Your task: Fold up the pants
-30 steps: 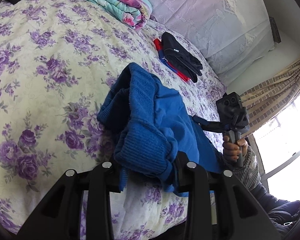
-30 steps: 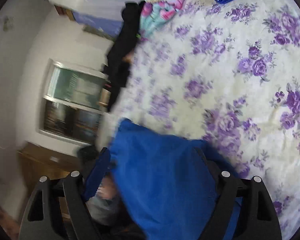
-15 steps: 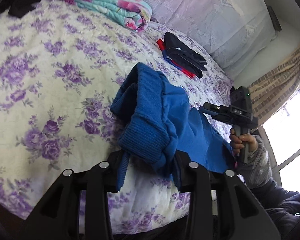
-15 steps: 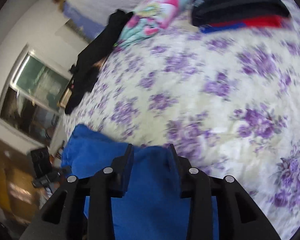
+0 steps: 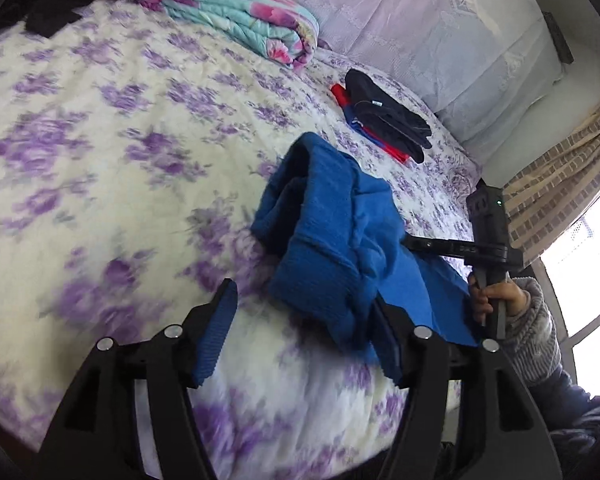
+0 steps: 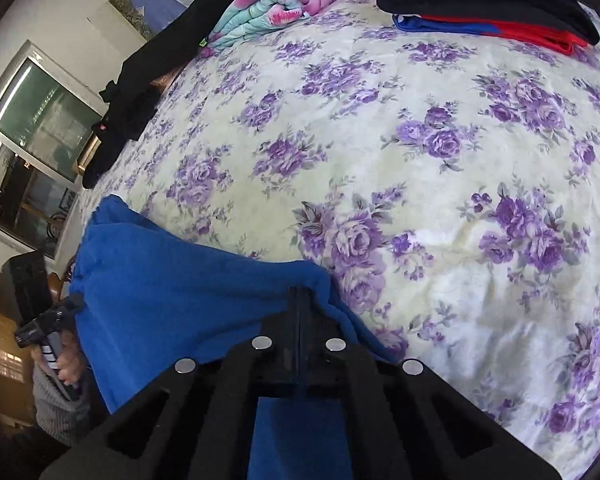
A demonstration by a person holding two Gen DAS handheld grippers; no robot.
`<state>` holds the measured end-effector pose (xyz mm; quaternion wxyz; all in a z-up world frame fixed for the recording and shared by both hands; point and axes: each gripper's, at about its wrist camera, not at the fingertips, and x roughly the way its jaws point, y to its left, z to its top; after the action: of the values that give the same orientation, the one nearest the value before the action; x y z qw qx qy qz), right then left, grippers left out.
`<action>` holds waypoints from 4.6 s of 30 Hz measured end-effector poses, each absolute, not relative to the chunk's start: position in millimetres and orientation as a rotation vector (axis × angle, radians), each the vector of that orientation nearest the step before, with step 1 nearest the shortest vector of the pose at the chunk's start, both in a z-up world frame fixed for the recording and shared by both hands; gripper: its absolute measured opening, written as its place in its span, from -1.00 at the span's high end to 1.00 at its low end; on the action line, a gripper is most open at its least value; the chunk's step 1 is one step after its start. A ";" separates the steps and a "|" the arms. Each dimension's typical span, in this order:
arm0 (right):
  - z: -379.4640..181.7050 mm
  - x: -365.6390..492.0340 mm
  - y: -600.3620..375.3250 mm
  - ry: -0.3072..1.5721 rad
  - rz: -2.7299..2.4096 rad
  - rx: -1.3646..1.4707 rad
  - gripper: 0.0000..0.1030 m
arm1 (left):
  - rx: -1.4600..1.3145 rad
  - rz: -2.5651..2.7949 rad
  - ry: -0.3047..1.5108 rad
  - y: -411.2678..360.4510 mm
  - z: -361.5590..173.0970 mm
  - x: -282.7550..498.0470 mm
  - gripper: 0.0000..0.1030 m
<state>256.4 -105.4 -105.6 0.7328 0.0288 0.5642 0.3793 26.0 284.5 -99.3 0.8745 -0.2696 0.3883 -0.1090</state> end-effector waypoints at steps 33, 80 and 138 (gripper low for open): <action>-84.8 215.5 -87.6 0.977 0.546 -0.271 -0.20 | 0.052 0.054 0.805 170.4 -89.8 73.9 -0.73; -93.4 2.6 -483.9 0.699 0.108 0.714 0.01 | 0.024 -0.237 0.849 39.1 -110.3 102.9 -0.90; -96.4 13.3 -465.2 0.523 0.124 0.811 0.52 | 0.003 -0.152 0.748 -54.0 -103.9 76.1 -0.28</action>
<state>13.3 -465.2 -96.4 0.8840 0.3898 0.2512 0.0598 76.1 -54.0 -103.9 0.9281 0.0016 0.3649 -0.0741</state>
